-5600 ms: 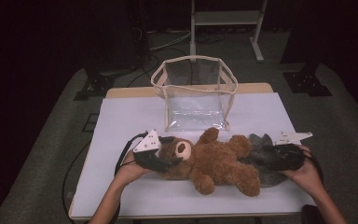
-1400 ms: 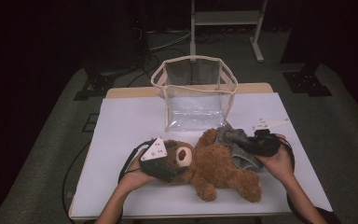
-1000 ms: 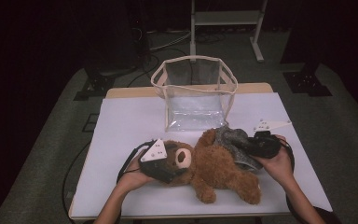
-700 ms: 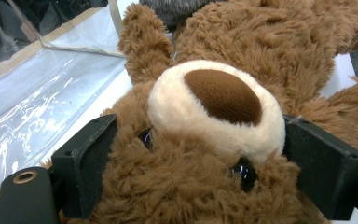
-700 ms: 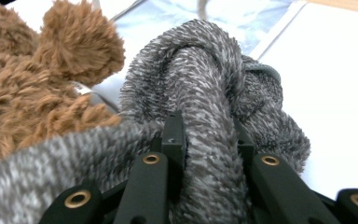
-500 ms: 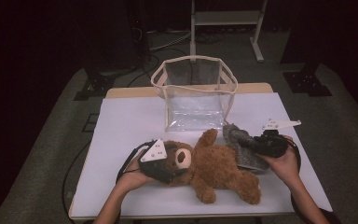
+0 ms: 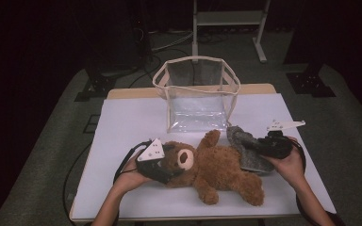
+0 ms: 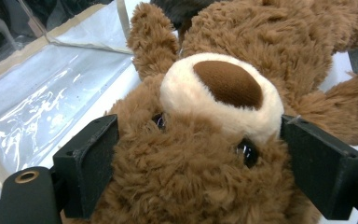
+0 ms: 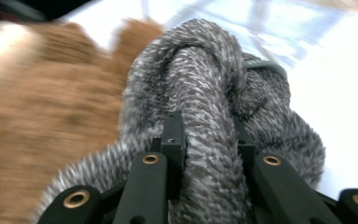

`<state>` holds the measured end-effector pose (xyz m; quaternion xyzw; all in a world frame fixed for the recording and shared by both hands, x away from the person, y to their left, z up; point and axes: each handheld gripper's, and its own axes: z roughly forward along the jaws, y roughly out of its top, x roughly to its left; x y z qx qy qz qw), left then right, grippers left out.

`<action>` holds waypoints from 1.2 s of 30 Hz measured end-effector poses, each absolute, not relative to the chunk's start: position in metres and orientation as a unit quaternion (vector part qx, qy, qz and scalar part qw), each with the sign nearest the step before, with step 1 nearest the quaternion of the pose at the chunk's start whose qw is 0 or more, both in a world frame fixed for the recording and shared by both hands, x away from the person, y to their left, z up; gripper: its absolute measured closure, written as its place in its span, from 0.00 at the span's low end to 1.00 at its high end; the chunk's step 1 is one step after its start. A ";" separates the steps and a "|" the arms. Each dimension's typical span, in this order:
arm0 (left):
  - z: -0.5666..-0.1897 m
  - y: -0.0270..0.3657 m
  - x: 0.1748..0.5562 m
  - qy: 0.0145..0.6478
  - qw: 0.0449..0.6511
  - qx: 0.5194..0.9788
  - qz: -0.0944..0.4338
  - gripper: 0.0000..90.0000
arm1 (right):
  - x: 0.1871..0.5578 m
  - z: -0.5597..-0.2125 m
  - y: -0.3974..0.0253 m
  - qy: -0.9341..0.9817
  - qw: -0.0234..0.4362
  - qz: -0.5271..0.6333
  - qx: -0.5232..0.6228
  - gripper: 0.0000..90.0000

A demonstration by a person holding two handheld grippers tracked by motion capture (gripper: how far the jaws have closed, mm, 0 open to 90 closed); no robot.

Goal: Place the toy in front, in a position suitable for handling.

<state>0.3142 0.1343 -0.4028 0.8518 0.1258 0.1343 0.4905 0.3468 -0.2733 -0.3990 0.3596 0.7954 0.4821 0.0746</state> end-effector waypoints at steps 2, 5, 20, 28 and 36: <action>-0.404 0.133 0.315 0.131 0.490 0.851 0.133 0.16 | 0.339 -0.391 -0.263 0.804 0.068 0.487 0.334 0.83; -0.404 0.133 0.316 0.137 0.491 0.850 0.134 0.16 | 0.324 -0.378 -0.244 0.814 0.054 0.500 0.290 0.83; -0.403 0.132 0.317 0.147 0.494 0.846 0.136 0.17 | 0.322 -0.376 -0.243 0.829 0.060 0.476 0.287 0.83; -0.404 0.130 0.323 0.180 0.498 0.836 0.146 0.17 | 0.305 -0.348 -0.236 0.838 0.060 0.479 0.253 0.83; -0.401 0.127 0.323 0.188 0.493 0.834 0.162 0.17 | 0.290 -0.339 -0.211 0.860 0.070 0.445 0.240 0.82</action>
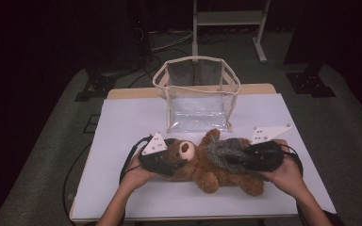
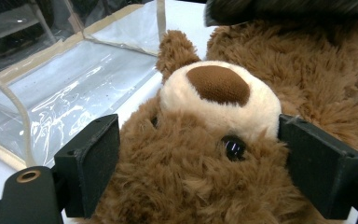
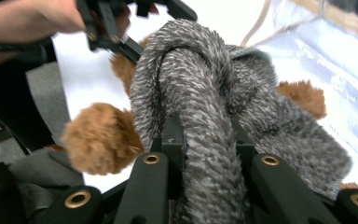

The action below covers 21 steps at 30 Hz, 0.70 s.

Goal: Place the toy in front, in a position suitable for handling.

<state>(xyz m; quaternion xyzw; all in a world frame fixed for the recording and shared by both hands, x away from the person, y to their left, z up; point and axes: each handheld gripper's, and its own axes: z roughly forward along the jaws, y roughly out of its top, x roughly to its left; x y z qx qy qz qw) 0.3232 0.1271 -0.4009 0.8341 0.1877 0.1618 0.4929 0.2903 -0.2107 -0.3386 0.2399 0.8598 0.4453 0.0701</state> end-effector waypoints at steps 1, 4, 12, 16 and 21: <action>-0.400 0.128 0.323 0.183 0.490 0.837 0.162 0.17 | 0.292 -0.343 -0.211 0.860 0.069 0.442 0.244 0.82; -0.398 0.129 0.320 0.168 0.489 0.841 0.161 0.17 | 0.295 -0.354 -0.218 0.857 0.059 0.441 0.261 0.83; -0.401 0.126 0.323 0.169 0.489 0.843 0.146 0.17 | 0.294 -0.374 -0.263 0.834 0.049 0.440 0.330 0.84; -0.401 0.124 0.322 0.168 0.488 0.844 0.149 0.19 | 0.288 -0.357 -0.267 0.830 0.050 0.454 0.320 0.84; -0.401 0.122 0.322 0.167 0.485 0.845 0.151 0.19 | 0.282 -0.326 -0.245 0.840 0.047 0.467 0.271 0.84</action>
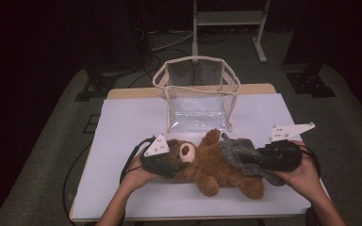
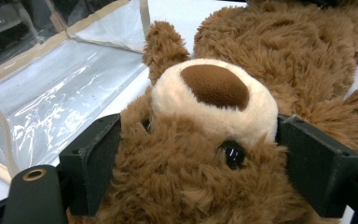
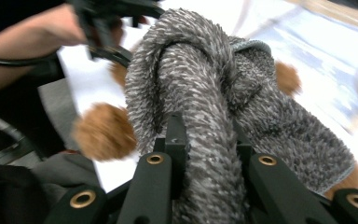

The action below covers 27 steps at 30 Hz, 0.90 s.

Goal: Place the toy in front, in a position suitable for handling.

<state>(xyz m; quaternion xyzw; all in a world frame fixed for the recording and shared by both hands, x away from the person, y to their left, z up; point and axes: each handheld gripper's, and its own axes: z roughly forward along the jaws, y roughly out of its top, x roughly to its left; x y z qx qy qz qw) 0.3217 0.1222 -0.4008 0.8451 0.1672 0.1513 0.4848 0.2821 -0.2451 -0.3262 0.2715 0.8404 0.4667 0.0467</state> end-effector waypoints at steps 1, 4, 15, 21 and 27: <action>-0.401 0.122 0.322 0.167 0.484 0.845 0.152 0.19 | 0.282 -0.322 -0.238 0.843 0.041 0.468 0.262 0.84; -0.400 0.122 0.322 0.169 0.483 0.845 0.156 0.19 | 0.286 -0.320 -0.214 0.848 0.013 0.474 0.235 0.85; -0.392 0.128 0.318 0.153 0.474 0.853 0.155 0.19 | 0.290 -0.360 -0.189 0.872 0.019 0.426 0.242 0.85; -0.396 0.136 0.318 0.163 0.475 0.856 0.124 0.23 | 0.280 -0.373 -0.233 0.841 0.015 0.453 0.295 0.85; -0.398 0.134 0.316 0.155 0.469 0.861 0.121 0.21 | 0.282 -0.384 -0.263 0.823 0.009 0.463 0.328 0.84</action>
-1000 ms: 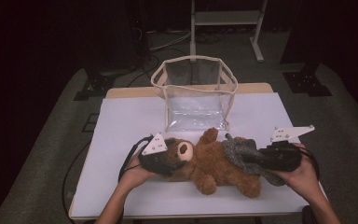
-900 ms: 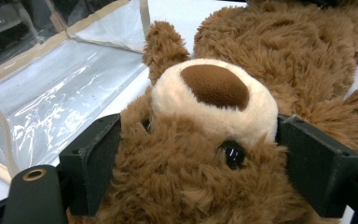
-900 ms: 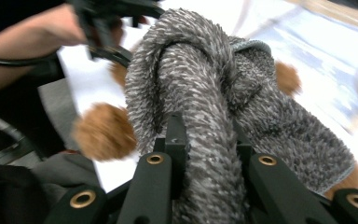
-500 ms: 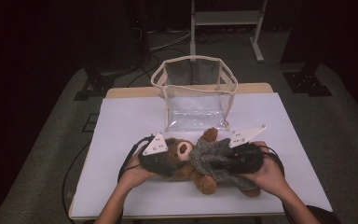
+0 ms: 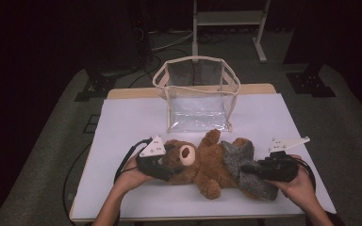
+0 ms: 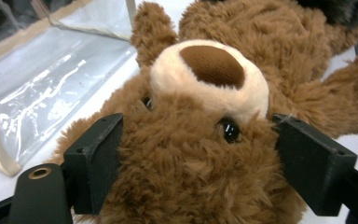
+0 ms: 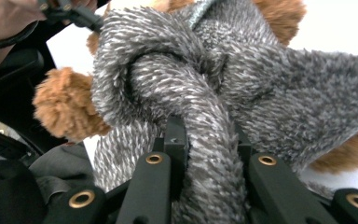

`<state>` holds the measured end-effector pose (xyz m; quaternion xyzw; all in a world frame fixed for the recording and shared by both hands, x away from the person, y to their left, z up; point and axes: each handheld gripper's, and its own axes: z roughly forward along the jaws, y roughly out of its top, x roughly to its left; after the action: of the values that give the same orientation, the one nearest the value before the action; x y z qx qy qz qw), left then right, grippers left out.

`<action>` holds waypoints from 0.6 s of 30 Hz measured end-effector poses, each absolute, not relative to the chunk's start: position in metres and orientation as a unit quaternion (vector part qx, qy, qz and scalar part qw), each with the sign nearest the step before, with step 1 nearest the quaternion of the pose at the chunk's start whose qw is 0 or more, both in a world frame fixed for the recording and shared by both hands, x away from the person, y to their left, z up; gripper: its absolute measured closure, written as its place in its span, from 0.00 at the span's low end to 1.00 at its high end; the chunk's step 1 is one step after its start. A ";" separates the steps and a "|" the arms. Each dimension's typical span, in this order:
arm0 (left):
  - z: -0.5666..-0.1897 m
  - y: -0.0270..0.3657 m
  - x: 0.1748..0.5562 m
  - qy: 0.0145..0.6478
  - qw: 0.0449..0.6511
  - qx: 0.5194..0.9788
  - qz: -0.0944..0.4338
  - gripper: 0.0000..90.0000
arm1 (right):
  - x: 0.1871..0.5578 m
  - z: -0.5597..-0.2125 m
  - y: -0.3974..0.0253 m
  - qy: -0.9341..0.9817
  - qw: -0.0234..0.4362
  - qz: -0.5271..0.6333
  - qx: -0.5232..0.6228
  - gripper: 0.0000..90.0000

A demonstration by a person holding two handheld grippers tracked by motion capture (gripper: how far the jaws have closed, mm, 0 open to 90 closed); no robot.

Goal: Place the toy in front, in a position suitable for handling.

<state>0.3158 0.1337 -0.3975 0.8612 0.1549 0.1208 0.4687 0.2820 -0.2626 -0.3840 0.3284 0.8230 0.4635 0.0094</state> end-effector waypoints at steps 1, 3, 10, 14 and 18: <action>-0.398 0.134 0.315 0.153 0.470 0.861 0.121 0.21 | 0.285 -0.384 -0.265 0.821 0.012 0.464 0.333 0.84; -0.399 0.136 0.314 0.148 0.469 0.862 0.119 0.21 | 0.291 -0.383 -0.266 0.819 0.019 0.463 0.338 0.85; -0.399 0.136 0.312 0.137 0.464 0.867 0.121 0.21 | 0.320 -0.392 -0.264 0.818 0.010 0.456 0.350 0.85; -0.398 0.137 0.313 0.131 0.463 0.868 0.124 0.21 | 0.318 -0.401 -0.270 0.817 0.008 0.450 0.360 0.85; -0.395 0.139 0.311 0.126 0.463 0.868 0.129 0.24 | 0.311 -0.411 -0.284 0.809 0.000 0.451 0.377 0.85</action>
<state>0.3112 0.1395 -0.3947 0.8681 0.1256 0.1289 0.4626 0.3113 -0.2839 -0.4111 0.3766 0.8092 0.4510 0.0000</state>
